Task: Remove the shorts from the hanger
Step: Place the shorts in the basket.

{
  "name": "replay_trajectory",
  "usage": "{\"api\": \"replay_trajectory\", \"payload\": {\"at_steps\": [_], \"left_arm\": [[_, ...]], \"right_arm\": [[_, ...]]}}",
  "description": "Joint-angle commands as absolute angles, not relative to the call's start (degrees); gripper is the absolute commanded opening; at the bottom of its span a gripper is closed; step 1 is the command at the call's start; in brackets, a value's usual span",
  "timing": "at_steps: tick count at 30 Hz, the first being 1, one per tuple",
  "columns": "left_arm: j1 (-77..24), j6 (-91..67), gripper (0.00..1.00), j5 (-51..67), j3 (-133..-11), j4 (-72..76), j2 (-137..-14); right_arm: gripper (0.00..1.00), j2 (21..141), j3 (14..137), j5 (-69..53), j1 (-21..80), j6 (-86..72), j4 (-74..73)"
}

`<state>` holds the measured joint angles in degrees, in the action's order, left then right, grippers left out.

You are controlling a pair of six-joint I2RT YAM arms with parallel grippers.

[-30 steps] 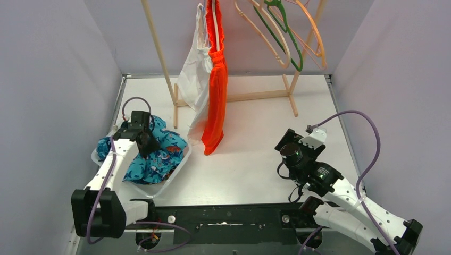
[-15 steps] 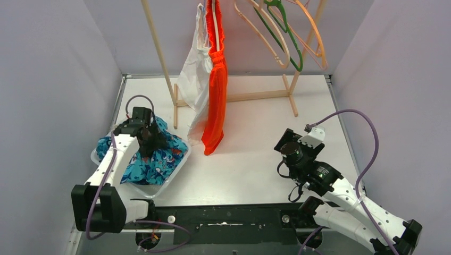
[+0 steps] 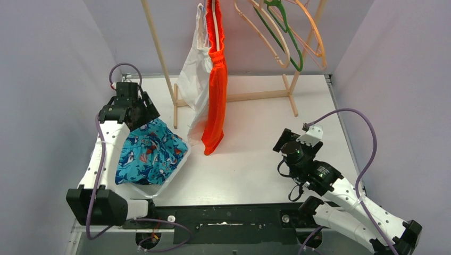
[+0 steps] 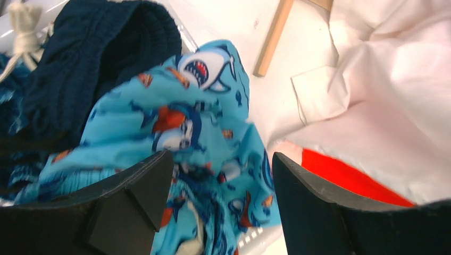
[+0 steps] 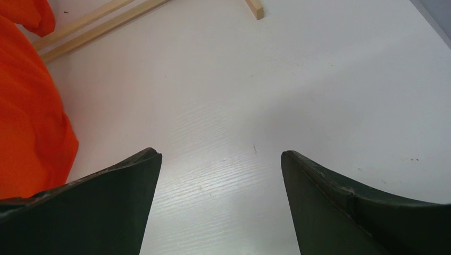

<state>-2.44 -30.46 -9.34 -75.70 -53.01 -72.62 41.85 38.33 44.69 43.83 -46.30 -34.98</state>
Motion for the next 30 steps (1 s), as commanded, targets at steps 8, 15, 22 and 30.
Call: {"api": "replay_trajectory", "payload": {"at_steps": [8, 15, 22, 30], "left_arm": [[12.4, -37.4, 0.67, 8.9, -51.1, -27.3, -80.3], [19.3, -37.6, 0.46, 10.7, -38.4, -25.5, -72.5], [18.7, -35.2, 0.13, 7.2, -40.0, -28.8, -69.9], [5.5, -35.8, 0.13, 6.1, -45.4, -26.6, -83.7]], "right_arm": [[0.85, 37.0, 37.6, 27.6, 43.5, -30.9, -20.1], [0.85, 37.9, 36.8, 28.5, 43.4, -30.9, -19.0], [0.85, 43.6, 39.8, 29.3, 43.4, -32.0, -18.8], [0.85, 44.5, 40.5, 24.7, 43.5, -29.8, -16.4]]}}
